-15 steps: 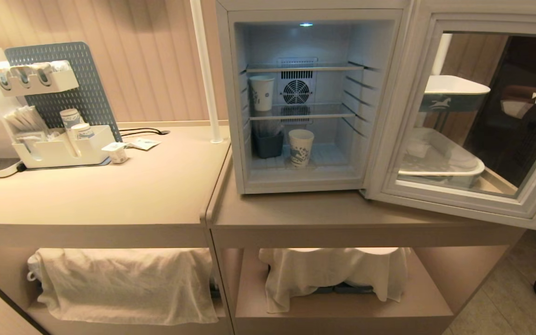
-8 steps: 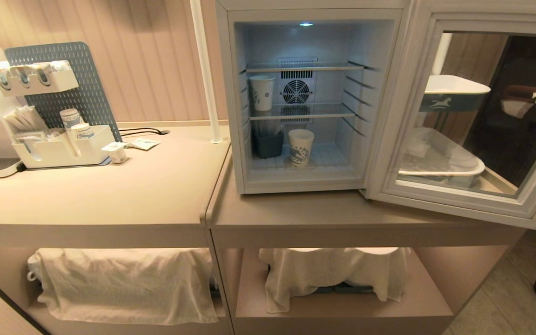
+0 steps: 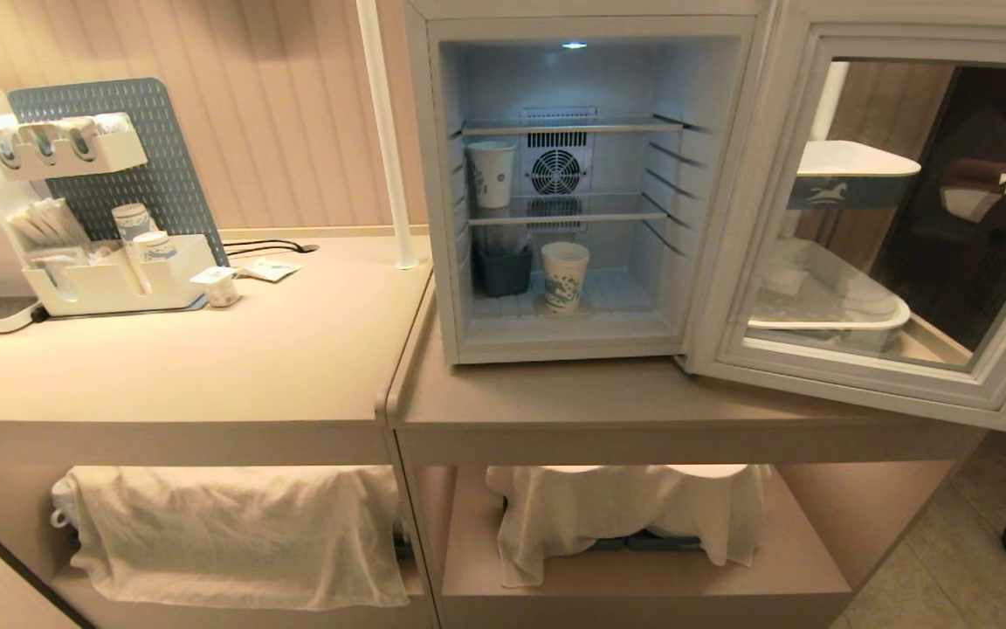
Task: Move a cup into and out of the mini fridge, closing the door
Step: Close the freezer door
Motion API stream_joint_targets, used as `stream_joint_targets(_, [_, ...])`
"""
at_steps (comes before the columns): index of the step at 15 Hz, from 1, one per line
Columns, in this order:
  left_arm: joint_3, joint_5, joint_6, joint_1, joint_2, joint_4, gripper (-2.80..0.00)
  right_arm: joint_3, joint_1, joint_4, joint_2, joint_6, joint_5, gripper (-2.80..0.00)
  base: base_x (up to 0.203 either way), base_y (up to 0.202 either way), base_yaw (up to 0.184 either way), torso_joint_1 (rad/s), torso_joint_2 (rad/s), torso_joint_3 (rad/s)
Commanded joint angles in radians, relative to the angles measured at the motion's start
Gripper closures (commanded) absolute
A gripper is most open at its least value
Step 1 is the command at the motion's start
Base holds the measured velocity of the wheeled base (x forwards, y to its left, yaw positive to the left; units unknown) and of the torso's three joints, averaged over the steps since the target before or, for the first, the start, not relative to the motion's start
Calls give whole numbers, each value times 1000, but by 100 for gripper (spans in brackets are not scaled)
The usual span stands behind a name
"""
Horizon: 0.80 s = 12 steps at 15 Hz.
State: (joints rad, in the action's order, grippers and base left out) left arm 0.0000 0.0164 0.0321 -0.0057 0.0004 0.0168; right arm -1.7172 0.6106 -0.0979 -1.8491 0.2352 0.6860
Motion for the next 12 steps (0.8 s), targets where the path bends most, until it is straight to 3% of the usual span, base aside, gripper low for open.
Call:
stream_joint_targets(1, [2,1,0,0,1,0,0,-39,0,-5,-47,-24,0,0,0,0,0,0,0,0])
stream_joint_targets(9, [2,1,0,0,0,0,0,-91,-27,7,-107,-251,-155,0,0,0,0,0,0,0])
stream_joint_targets(12, [2,1,0,0,1,0,0,-82,-35,10,-104,-271,-181,0,0,0,0,0,0,0])
